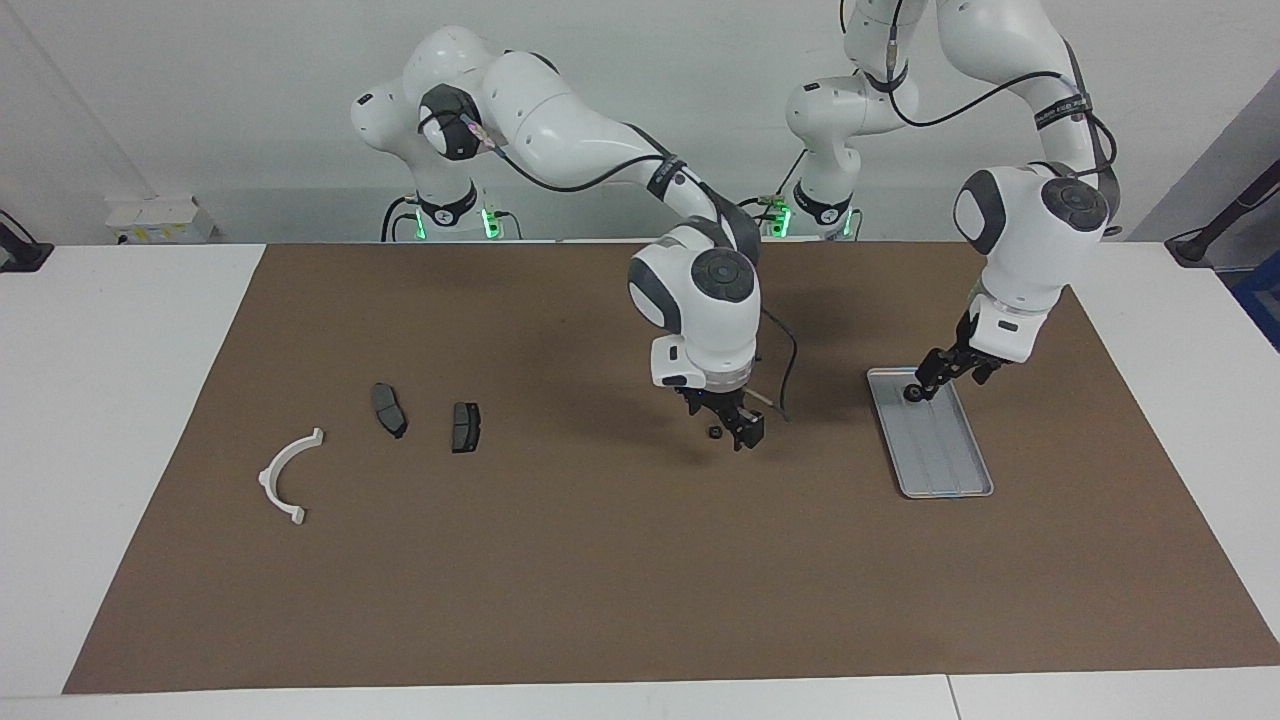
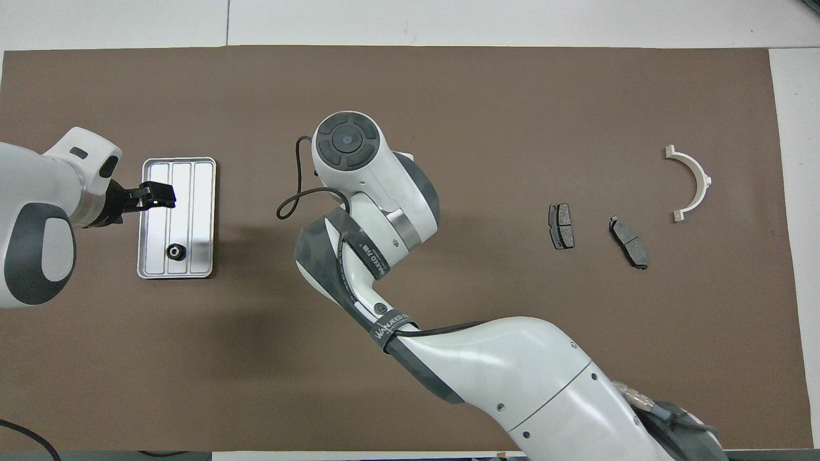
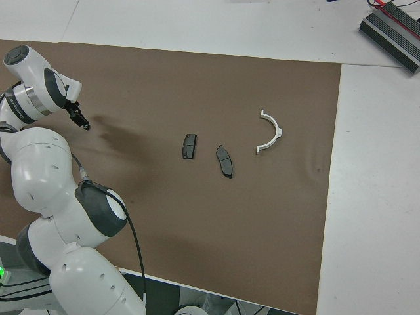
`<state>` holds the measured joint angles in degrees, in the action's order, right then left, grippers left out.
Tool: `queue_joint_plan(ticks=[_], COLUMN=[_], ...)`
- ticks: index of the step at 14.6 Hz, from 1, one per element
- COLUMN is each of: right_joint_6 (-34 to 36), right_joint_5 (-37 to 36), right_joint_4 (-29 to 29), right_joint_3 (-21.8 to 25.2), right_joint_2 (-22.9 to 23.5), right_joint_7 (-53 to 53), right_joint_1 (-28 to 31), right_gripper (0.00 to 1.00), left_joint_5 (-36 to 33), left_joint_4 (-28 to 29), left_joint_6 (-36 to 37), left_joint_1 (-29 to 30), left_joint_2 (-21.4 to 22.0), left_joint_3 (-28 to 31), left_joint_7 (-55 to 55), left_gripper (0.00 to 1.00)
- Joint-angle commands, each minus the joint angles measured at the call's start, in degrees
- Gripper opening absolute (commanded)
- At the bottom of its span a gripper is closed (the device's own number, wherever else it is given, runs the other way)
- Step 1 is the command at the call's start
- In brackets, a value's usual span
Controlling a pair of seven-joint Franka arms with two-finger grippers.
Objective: Pick bearing gear from pile to tray
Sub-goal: 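Carry the second black bearing with the right gripper toward the table center, then set the bearing down with the right gripper while the left gripper approaches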
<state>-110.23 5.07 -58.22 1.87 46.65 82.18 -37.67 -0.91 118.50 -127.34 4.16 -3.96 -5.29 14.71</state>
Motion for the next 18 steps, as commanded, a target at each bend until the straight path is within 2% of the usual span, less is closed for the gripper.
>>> queue_joint_plan(ticks=[1, 4, 6, 9, 12, 14, 15, 18], right_joint_6=[4.3, 9.7, 13.6, 17.2, 20.6, 23.4, 23.7, 23.8], right_joint_5=[0.4, 0.9, 1.0, 1.1, 1.1, 1.1, 1.0, -0.1], right_joint_4=[-1.3, -1.4, -1.5, -5.0, -9.6, -11.4, -13.2, -18.7], right_joint_3=[-1.9, -2.7, -2.7, -2.7, -2.7, -2.7, -2.6, -2.6], right_joint_2=[-7.3, -13.7, -17.7, -24.4, -31.3, -33.9, -35.6, -40.1], right_joint_7=[-7.1, -19.7, -31.3, -48.3, -67.1, -76.1, -79.9, -83.9], right_joint_1=[4.3, 9.3, 13.2, 19.4, 26.5, 31.4, 33.0, 36.5], right_gripper=[1.0, 1.0, 1.0, 1.0, 1.0, 1.0, 1.0, 1.0], left_joint_5=[0.6, 0.6, 0.6, -0.1, -3.8, -4.5, -4.5, -4.6], left_joint_4=[-0.6, -2.3, -5.4, -10.7, -19.9, -17.1, -15.1, -13.5], left_joint_6=[-1.7, -1.7, -1.3, -0.4, 2.6, 1.5, -0.2, -1.9], left_joint_1=[-3.4, -9.2, -14.1, -21.6, -27.3, -28.3, -29.1, -29.2], left_joint_2=[-0.4, -1.0, -3.7, -9.6, -18.9, -19.4, -19.3, -19.3], left_joint_3=[0.5, 0.6, 0.6, 0.9, 1.0, 0.8, 0.9, 0.8], left_joint_7=[5.4, 13.9, 21.1, 31.3, 40.4, 42.2, 42.2, 42.9], left_gripper=[1.0, 1.0, 1.0, 1.0, 1.0, 0.92, 0.92, 0.87])
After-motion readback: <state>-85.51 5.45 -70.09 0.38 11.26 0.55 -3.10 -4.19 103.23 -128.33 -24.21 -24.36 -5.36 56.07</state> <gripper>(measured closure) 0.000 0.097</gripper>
